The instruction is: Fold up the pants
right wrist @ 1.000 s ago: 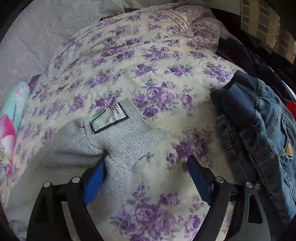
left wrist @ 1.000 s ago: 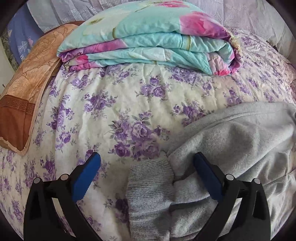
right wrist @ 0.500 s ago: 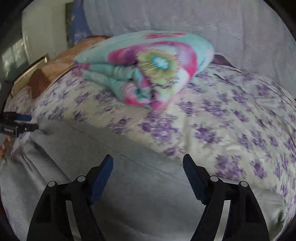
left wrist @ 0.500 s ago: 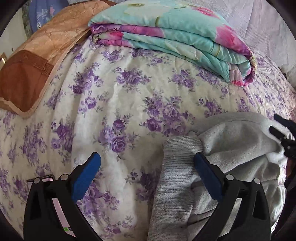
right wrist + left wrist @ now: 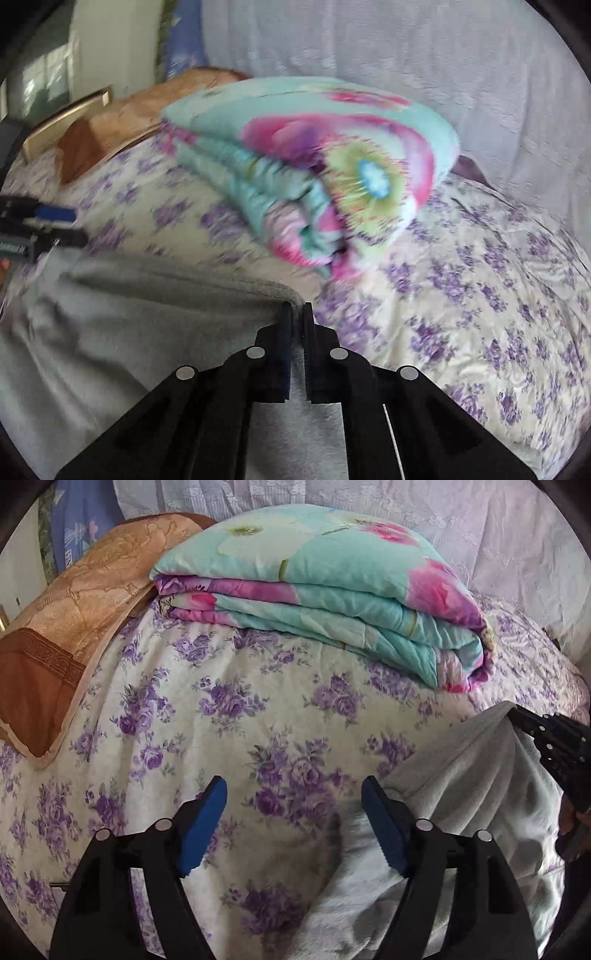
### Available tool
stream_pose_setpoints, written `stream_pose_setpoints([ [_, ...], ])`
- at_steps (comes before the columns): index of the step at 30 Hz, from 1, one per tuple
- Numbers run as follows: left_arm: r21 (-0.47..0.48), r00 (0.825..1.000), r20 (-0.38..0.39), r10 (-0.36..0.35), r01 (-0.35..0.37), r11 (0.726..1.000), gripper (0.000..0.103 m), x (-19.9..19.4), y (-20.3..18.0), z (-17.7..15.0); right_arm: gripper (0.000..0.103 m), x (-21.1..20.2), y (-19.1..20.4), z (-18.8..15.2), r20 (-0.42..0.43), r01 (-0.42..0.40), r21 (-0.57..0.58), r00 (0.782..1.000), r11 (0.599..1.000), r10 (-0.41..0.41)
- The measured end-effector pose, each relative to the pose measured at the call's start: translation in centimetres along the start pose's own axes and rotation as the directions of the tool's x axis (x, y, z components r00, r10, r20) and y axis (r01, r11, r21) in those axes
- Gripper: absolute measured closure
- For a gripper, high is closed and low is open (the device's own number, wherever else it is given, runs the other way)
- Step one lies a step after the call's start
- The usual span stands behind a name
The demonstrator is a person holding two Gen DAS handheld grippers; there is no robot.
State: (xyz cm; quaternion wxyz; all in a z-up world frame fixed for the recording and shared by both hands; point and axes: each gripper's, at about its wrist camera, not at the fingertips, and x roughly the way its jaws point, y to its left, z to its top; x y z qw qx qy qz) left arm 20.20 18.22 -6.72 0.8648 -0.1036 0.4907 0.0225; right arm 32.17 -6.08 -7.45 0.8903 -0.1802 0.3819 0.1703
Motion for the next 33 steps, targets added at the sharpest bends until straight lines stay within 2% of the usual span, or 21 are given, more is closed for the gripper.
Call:
stream_pose_setpoints([
  [2,-0.037,0.998,-0.036,-0.046,0.044,0.998,0.018,0.7,0.3,0.3,0.093,3.6,1.0,-1.3,-0.155,-0.042,-0.032,0.987,0.999,0.037],
  [3,-0.045,0.997,-0.044,-0.061,0.059,0.997,0.018,0.8,0.3,0.1,0.093,3.8,1.8,-2.0,-0.118,0.008,-0.094,0.993,0.996,-0.019],
  [5,-0.038,0.993,-0.059,-0.103,0.101,0.994,0.016,1.0,0.1,-0.4,0.067,2.5,2.3,-2.3,-0.070,0.102,-0.179,0.991,0.978,-0.116],
  [6,-0.018,0.990,-0.074,-0.119,0.118,0.993,0.012,1.1,-0.1,-0.7,0.061,1.5,1.4,-2.3,-0.065,0.070,-0.152,0.995,0.986,-0.080],
  [8,0.039,0.991,-0.096,-0.095,0.099,0.994,0.008,1.3,-0.9,-1.3,0.033,-1.1,-1.2,-2.6,-0.035,-0.050,-0.067,0.998,0.996,0.048],
  [10,0.082,0.994,-0.087,-0.067,0.074,0.994,0.005,1.7,-1.4,-1.4,0.016,-3.1,-3.1,-3.4,-0.012,0.001,-0.062,1.000,0.998,-0.001],
  [12,0.083,0.992,-0.083,-0.091,0.098,0.992,0.004,2.5,-1.7,-1.4,0.011,-4.3,-5.6,-5.1,-0.027,0.074,-0.070,0.997,0.995,-0.076],
  [13,0.073,0.988,-0.113,-0.102,0.110,0.991,0.004,3.4,-2.1,-1.4,0.010,-4.5,-6.6,-5.8,-0.048,0.111,-0.061,0.992,0.992,-0.114],
  [14,0.064,0.982,-0.146,-0.117,0.127,0.990,0.017,4.1,-2.7,-1.4,0.010,-4.5,-8.1,-6.8,-0.075,0.155,-0.047,0.985,0.987,-0.158],
  [15,0.074,0.979,-0.158,-0.131,0.144,0.987,0.038,4.3,-3.4,-1.4,0.009,-4.3,-9.5,-7.7,-0.098,0.195,-0.033,0.975,0.980,-0.197],
  [17,0.186,0.987,-0.122,-0.103,0.125,0.975,0.044,3.5,-5.4,-1.4,0.009,-3.8,-12.4,-9.2,-0.132,0.238,-0.009,0.962,0.971,-0.237],
  [18,0.269,0.993,-0.095,-0.076,0.099,0.958,0.049,3.2,-6.5,-1.7,0.009,-3.4,-13.8,-9.8,-0.149,0.234,0.008,0.962,0.972,-0.230],
  [20,0.400,0.998,-0.056,-0.020,0.041,0.916,0.051,3.3,-7.9,-2.7,0.009,-2.3,-15.7,-10.6,-0.179,0.176,0.056,0.970,0.983,-0.163],
  [21,0.423,0.999,-0.044,-0.011,0.029,0.906,0.051,3.4,-8.2,-3.0,0.009,-1.7,-16.0,-10.8,-0.191,0.134,0.071,0.974,0.988,-0.118],
  [23,0.403,0.999,-0.045,-0.025,0.041,0.914,0.052,3.4,-8.1,-2.7,0.009,-1.0,-15.6,-10.9,-0.189,0.038,0.064,0.982,0.997,-0.025],
  [24,0.384,0.998,-0.054,-0.041,0.059,0.921,0.052,3.4,-7.8,-2.4,0.009,-0.7,-14.6,-10.9,-0.178,0.015,0.041,0.984,0.999,-0.007],
  [27,0.273,0.990,-0.094,-0.102,0.124,0.954,0.052,4.0,-6.3,-1.1,0.009,1.0,-13.0,-10.5,-0.200,0.029,-0.009,0.979,1.000,-0.030],
  [28,0.234,0.988,-0.109,-0.112,0.135,0.963,0.052,4.3,-5.7,-0.8,0.013,1.7,-12.7,-10.4,-0.211,0.031,-0.013,0.977,0.999,-0.033],
  [30,0.202,0.986,-0.122,-0.116,0.139,0.969,0.052,4.8,-5.4,-0.7,0.033,2.0,-12.3,-10.0,-0.202,-0.019,0.003,0.979,1.000,0.019],
  [31,0.200,0.987,-0.114,-0.117,0.138,0.970,0.052,4.7,-5.5,-0.8,0.061,1.8,-11.8,-9.8,-0.195,-0.040,-0.012,0.980,0.999,0.037],
  [33,0.192,0.988,-0.101,-0.113,0.131,0.973,0.052,4.3,-5.4,-0.9,0.090,1.1,-10.9,-9.3,-0.180,-0.023,-0.067,0.984,0.997,0.010],
])
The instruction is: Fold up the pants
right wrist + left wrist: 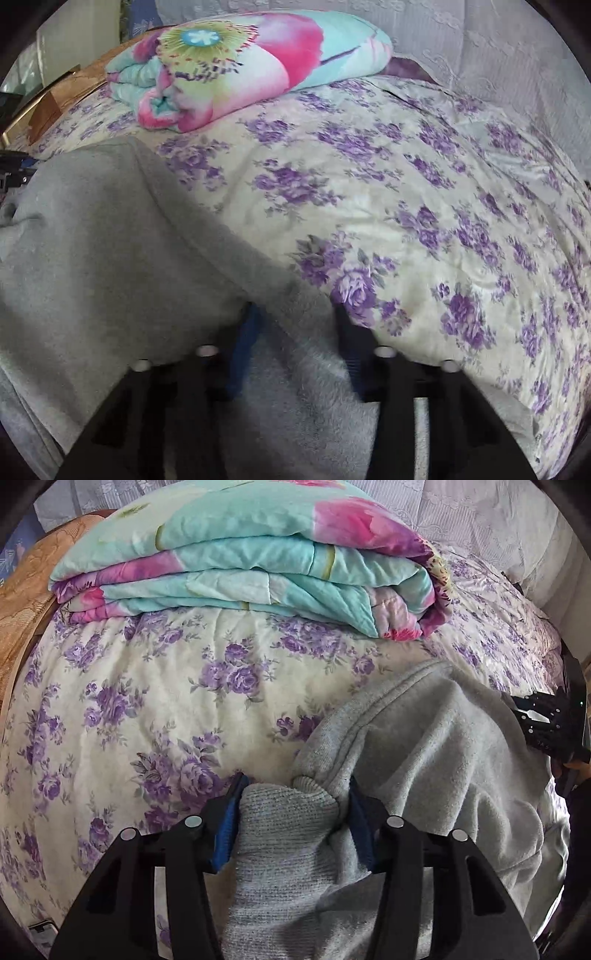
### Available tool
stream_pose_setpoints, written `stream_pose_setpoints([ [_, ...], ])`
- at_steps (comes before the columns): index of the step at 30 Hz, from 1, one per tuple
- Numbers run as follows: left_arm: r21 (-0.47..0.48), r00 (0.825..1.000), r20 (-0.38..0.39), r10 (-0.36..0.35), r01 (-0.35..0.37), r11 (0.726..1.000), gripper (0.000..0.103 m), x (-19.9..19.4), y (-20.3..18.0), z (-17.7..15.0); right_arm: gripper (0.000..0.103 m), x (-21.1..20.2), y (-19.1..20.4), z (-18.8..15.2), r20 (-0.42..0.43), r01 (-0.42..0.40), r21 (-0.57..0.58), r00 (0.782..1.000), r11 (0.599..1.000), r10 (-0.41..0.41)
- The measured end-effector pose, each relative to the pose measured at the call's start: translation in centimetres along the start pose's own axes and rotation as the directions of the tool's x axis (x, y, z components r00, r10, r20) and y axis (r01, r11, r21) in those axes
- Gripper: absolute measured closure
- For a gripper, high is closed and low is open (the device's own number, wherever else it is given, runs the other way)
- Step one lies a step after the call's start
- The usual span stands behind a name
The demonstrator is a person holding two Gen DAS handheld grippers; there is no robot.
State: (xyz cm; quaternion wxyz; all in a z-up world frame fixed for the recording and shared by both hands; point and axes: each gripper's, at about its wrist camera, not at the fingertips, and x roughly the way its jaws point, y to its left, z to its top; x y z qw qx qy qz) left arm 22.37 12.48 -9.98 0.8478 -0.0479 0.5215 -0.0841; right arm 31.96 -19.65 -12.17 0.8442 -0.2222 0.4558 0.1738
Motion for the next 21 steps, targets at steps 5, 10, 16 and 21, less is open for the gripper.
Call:
stream_pose_setpoints([
  [5,-0.062,0.998,0.051,-0.027,0.030,0.998,0.053,-1.6,0.5,0.2,0.084,-2.2,-5.1,1.3,0.123,-0.006,0.183,0.992,0.983,-0.017],
  [10,-0.014,0.998,0.018,0.060,-0.060,0.998,0.050,0.2,-0.6,0.2,0.021,0.3,-4.3,0.1,0.002,0.179,0.137,0.983,0.974,-0.181],
  [16,-0.094,0.999,0.032,-0.020,0.023,0.995,0.048,-2.2,1.2,0.2,0.020,-8.6,-13.3,-6.1,0.026,0.284,0.351,0.950,0.892,-0.313],
  [21,-0.077,0.998,0.069,0.006,-0.001,0.997,0.045,-3.7,0.7,-0.7,0.023,-9.1,-19.5,-12.2,-0.111,0.367,0.517,0.925,0.773,-0.365],
])
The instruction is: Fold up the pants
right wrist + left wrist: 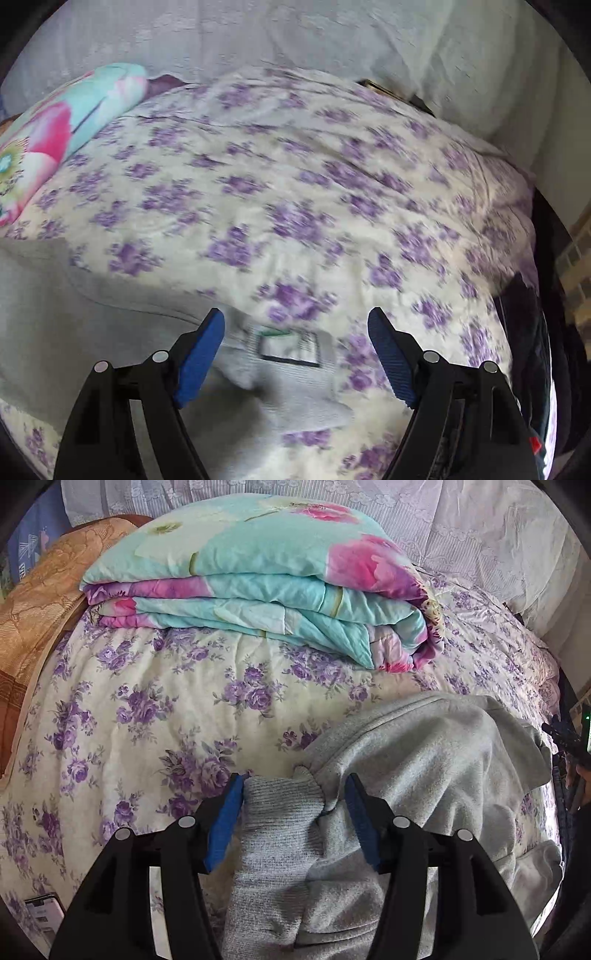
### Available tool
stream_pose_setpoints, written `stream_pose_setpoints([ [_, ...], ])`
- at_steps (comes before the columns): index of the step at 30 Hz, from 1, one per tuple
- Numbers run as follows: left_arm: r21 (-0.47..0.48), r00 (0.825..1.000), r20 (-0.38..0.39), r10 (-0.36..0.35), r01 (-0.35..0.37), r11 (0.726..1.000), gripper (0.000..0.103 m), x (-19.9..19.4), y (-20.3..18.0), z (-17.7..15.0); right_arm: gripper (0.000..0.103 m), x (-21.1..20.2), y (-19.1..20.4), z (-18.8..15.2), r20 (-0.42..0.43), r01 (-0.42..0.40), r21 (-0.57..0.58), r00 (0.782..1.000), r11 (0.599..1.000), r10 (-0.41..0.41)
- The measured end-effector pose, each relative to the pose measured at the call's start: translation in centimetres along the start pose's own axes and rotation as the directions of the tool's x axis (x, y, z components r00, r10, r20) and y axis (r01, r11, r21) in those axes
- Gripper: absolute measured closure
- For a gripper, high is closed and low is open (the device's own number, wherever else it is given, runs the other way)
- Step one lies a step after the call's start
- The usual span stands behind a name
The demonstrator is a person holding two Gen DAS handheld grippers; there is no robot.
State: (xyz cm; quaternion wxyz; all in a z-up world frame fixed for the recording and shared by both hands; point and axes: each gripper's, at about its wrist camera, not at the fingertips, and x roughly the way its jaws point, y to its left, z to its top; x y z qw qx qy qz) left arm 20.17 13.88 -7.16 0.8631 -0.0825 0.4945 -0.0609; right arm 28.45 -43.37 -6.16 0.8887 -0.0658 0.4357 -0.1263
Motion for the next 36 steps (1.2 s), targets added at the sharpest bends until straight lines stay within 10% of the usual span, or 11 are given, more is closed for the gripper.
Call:
stream_pose_setpoints([
  [3,-0.026,1.000,-0.012,0.004,-0.004,1.000,0.042,0.1,-0.1,-0.5,0.023,1.5,0.6,-0.9,-0.024,-0.074,0.008,0.997,0.997,0.075],
  [8,-0.034,0.999,-0.029,0.040,-0.041,0.999,0.037,1.4,-1.4,-0.7,0.024,4.6,4.1,-1.1,-0.118,0.046,-0.050,0.992,0.998,-0.052],
  [9,-0.037,0.998,-0.042,0.053,-0.055,0.998,0.036,1.8,-1.5,-0.7,0.034,4.2,5.2,-1.1,-0.097,0.057,-0.093,0.993,0.994,-0.066],
  [11,-0.033,0.995,-0.054,0.079,-0.081,0.996,0.034,2.1,-1.9,-0.7,0.103,3.2,7.4,-1.2,-0.051,0.038,-0.217,0.997,0.975,-0.051],
  [16,-0.008,0.992,-0.046,0.117,-0.118,0.993,0.034,2.2,-2.5,-0.2,0.103,1.8,2.4,1.5,0.086,0.358,-0.037,0.931,0.933,-0.354],
  [19,-0.012,0.989,-0.061,0.134,-0.135,0.991,0.031,2.6,-2.5,0.1,0.091,4.4,-1.2,0.9,-0.081,0.096,0.084,0.993,0.992,-0.089],
  [22,0.011,0.989,-0.066,0.132,-0.132,0.991,0.029,2.7,-2.8,0.0,0.008,2.5,0.3,-0.7,0.001,-0.027,0.004,1.000,1.000,0.027],
  [28,-0.012,0.992,-0.070,0.104,-0.105,0.994,0.015,3.3,-1.8,-1.0,0.005,2.0,2.5,-1.5,-0.031,-0.027,-0.130,0.999,0.991,0.023],
  [30,-0.041,0.993,-0.076,0.089,-0.092,0.995,0.015,3.5,-1.3,-1.3,0.016,4.1,3.7,-2.0,-0.092,-0.009,-0.155,0.996,0.988,-0.005],
  [33,-0.053,0.994,-0.061,0.094,-0.097,0.994,0.015,3.0,-1.2,-1.4,0.083,3.5,4.2,-1.8,-0.077,-0.124,-0.096,0.990,0.988,0.116],
  [36,-0.023,0.993,-0.048,0.111,-0.112,0.993,0.015,2.4,-1.5,-1.6,0.086,0.6,1.4,-0.1,0.069,-0.076,0.010,0.995,0.997,0.075],
])
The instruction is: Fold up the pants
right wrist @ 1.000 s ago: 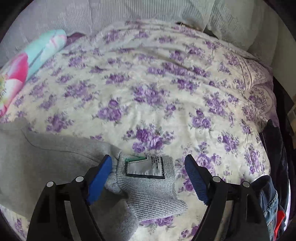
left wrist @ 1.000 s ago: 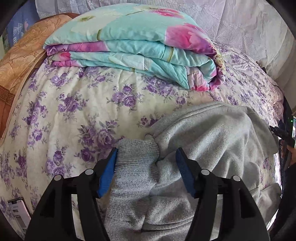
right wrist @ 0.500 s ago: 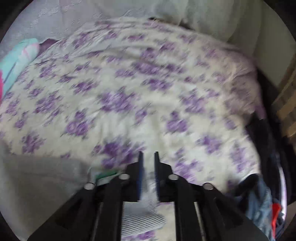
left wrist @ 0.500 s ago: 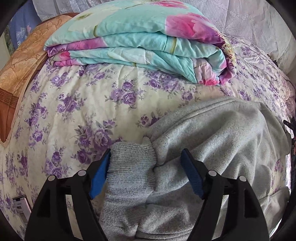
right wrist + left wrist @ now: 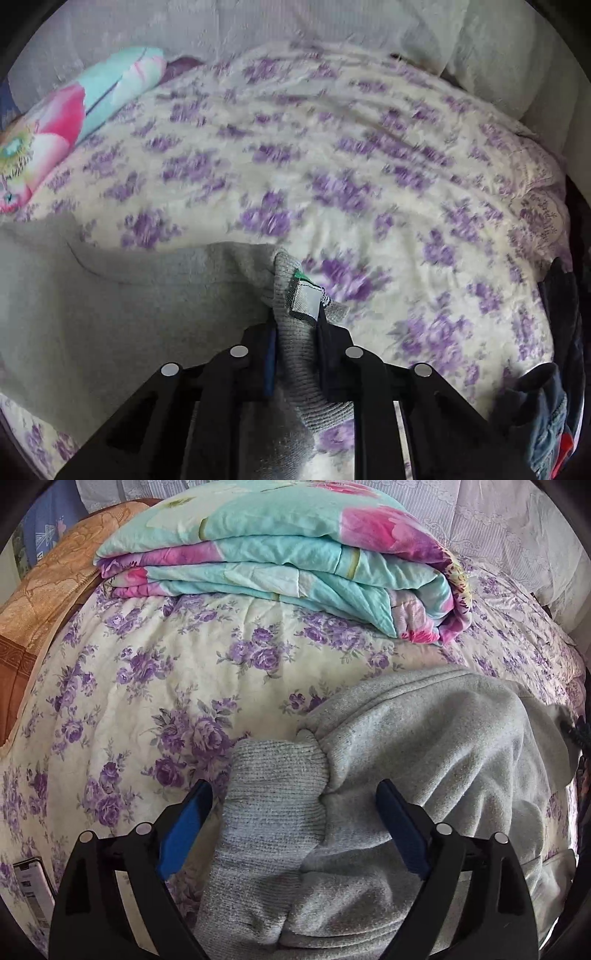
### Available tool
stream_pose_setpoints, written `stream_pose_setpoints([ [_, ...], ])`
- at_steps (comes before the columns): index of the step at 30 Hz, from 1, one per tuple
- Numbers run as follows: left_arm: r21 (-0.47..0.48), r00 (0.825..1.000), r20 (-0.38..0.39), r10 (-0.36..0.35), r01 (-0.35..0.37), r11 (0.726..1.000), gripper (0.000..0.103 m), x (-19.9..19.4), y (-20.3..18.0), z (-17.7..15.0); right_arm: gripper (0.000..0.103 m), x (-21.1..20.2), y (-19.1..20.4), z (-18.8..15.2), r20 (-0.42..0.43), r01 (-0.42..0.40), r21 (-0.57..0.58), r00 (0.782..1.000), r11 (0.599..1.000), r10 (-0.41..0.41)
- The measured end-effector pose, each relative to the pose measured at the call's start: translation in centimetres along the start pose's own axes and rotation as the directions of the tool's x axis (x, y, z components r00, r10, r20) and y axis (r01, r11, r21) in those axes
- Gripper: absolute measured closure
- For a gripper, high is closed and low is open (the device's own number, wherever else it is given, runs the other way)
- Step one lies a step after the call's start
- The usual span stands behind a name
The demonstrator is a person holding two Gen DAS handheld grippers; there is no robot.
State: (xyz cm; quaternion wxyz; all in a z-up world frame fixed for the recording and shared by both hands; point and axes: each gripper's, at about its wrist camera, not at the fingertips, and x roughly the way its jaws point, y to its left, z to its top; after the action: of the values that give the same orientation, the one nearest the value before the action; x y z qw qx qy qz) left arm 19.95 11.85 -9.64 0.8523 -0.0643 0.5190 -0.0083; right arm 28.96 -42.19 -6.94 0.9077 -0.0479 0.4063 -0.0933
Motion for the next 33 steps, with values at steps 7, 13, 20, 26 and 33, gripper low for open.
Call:
stream_pose_setpoints([
  [7,0.019,1.000,-0.013,0.012,-0.012,1.000,0.013,1.2,-0.5,0.3,0.022,5.3,0.6,-1.8,-0.062,0.284,-0.212,0.951,0.935,-0.303],
  [13,0.050,1.000,-0.018,0.016,-0.015,0.999,0.013,0.2,-0.4,0.8,0.019,0.8,-0.1,-0.1,-0.025,0.317,-0.112,0.947,0.942,-0.321],
  [20,0.086,0.999,0.011,0.039,-0.040,0.996,0.013,-1.6,0.6,1.0,0.012,-2.2,6.1,3.6,0.140,0.532,-0.191,0.847,0.825,-0.513],
  [26,0.129,0.998,-0.040,-0.041,0.046,0.991,0.013,-0.5,0.9,0.7,0.012,-3.0,12.6,2.9,0.008,-0.121,-0.308,0.991,0.944,0.130],
  [33,0.111,0.974,-0.140,-0.178,0.194,0.975,0.012,2.8,1.8,2.6,0.011,-1.7,21.8,1.7,0.021,-0.113,-0.611,0.987,0.784,0.158],
])
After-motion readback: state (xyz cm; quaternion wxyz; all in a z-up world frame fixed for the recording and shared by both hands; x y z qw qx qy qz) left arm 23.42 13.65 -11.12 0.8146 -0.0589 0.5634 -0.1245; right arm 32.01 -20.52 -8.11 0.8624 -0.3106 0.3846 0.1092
